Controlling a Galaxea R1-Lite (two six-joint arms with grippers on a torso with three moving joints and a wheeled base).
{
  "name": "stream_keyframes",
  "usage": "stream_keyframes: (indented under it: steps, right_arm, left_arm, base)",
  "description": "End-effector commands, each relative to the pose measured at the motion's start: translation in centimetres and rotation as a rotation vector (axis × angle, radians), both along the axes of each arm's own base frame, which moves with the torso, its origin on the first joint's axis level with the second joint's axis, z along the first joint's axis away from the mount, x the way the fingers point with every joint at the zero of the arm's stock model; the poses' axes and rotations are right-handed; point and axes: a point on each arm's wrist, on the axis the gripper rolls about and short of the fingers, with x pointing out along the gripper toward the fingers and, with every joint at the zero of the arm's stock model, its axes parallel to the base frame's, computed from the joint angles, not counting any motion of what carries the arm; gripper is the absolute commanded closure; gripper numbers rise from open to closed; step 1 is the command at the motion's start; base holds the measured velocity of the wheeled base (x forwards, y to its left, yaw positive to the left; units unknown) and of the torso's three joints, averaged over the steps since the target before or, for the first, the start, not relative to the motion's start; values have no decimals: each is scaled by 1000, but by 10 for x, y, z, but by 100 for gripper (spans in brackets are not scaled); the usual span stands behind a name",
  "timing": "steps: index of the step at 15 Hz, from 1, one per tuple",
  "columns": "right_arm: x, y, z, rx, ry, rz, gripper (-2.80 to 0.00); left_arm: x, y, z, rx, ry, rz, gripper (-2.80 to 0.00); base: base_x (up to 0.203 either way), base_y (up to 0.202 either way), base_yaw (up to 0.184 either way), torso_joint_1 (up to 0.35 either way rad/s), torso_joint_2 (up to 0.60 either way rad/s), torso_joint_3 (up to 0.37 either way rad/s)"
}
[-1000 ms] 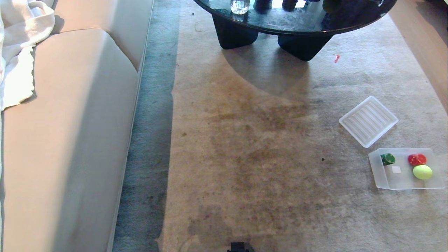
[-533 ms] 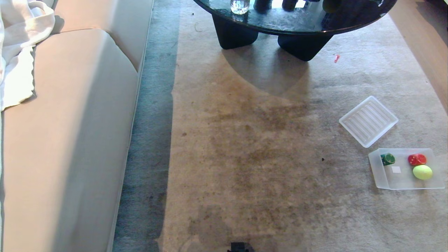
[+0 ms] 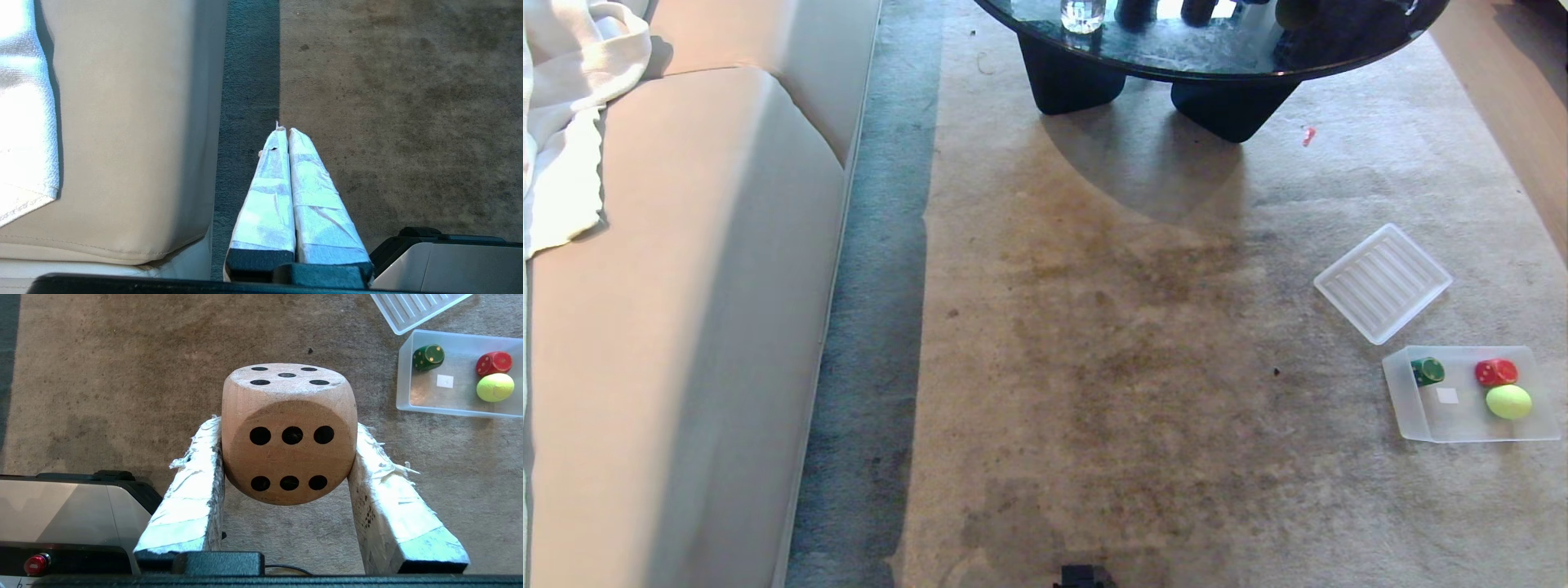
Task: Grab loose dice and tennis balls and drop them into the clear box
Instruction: Put the toys in the box
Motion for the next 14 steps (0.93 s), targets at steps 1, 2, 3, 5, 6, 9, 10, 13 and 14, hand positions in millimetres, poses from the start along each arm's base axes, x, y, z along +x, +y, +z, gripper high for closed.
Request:
stream_keyframes:
  steps: [1, 2, 3, 5, 6, 9, 10, 13, 14]
  right_arm:
    - [0, 0, 0, -1, 3, 1, 0]
    - [0, 0, 0, -1, 3, 1, 0]
    - [0, 0, 0, -1, 2, 1, 0]
    - [0, 0, 0, -1, 3, 1, 0]
    - [0, 0, 0, -1, 3, 1, 0]
    - [0, 0, 0, -1, 3, 1, 0]
    - [0, 0, 0, -1, 3, 1, 0]
    - [0, 0, 0, -1, 3, 1, 0]
    - [0, 0, 0, -1, 2, 1, 0]
  left_arm:
    - [0, 0, 0, -1, 2, 0, 0]
    - [0, 0, 0, -1, 2, 0, 0]
    - [0, 0, 0, -1, 3, 0, 0]
    - [0, 0, 0, -1, 2, 0, 0]
    - [0, 0, 0, -1, 2, 0, 0]
    - [0, 0, 0, -1, 2, 0, 0]
    - [0, 0, 0, -1, 2, 0, 0]
    - [0, 0, 0, -1, 2, 0, 0]
    - [0, 0, 0, -1, 0, 0, 0]
  base:
    - [0, 0, 0, 0, 0, 0]
    - [0, 0, 0, 0, 0, 0]
    - [0, 0, 0, 0, 0, 0]
    - [98, 0, -2, 1, -5, 3]
    - [178, 0, -1, -1, -1, 4]
    - [186, 0, 3, 2, 1, 2]
    - [184, 0, 0, 4, -1, 1]
    - [184, 0, 1, 3, 2, 1]
    - [184, 0, 0, 2, -1, 5]
